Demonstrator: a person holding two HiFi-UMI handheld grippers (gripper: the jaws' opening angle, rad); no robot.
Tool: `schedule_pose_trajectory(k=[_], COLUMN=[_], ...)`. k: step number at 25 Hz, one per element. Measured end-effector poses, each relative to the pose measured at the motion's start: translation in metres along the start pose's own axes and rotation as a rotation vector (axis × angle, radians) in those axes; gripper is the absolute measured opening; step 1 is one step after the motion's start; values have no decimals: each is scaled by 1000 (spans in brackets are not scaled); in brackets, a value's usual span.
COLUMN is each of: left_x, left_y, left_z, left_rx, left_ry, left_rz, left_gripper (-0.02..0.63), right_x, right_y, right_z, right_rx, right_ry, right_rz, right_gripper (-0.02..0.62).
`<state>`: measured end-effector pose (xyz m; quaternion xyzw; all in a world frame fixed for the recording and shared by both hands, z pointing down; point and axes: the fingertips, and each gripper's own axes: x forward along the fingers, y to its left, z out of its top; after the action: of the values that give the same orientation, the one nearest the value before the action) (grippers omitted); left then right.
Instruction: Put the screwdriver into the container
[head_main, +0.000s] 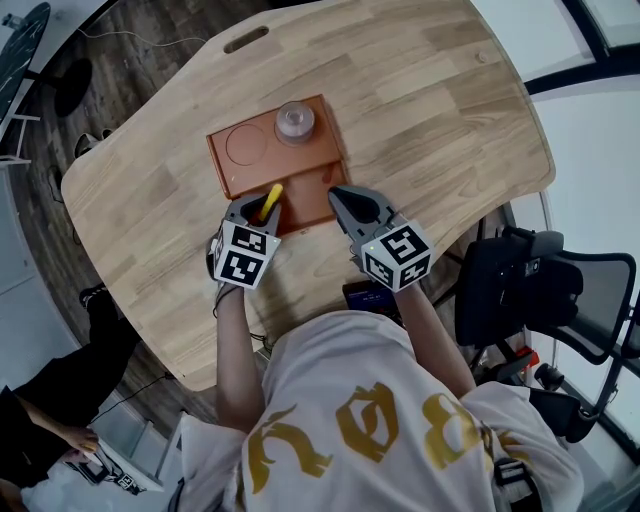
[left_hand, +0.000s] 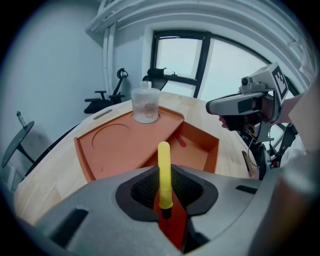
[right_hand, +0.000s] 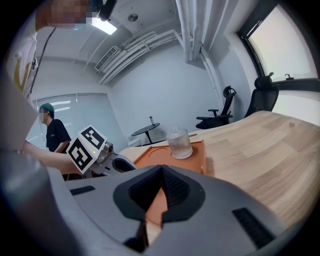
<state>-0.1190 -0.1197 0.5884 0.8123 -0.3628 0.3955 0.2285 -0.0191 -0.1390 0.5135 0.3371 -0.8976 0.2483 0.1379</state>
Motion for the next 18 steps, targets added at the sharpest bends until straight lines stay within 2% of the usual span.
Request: schedule_pose_trajectory(k=[5, 13, 18], left_x=[10, 22, 31], left_y=[-5, -2, -3], left_z=[1, -3, -6], left_rx=[56, 59, 77], left_ry=[66, 138, 210], left_rz=[-2, 16, -3], left_gripper=[75, 76, 75], right_x=[1, 9, 16], right_y=[-5, -6, -8], right_z=[-1, -5, -11], right_rx=[-1, 3, -2], right_ry=[7, 22, 52], right_rz=[-13, 6, 0], right_gripper=[11, 11, 11])
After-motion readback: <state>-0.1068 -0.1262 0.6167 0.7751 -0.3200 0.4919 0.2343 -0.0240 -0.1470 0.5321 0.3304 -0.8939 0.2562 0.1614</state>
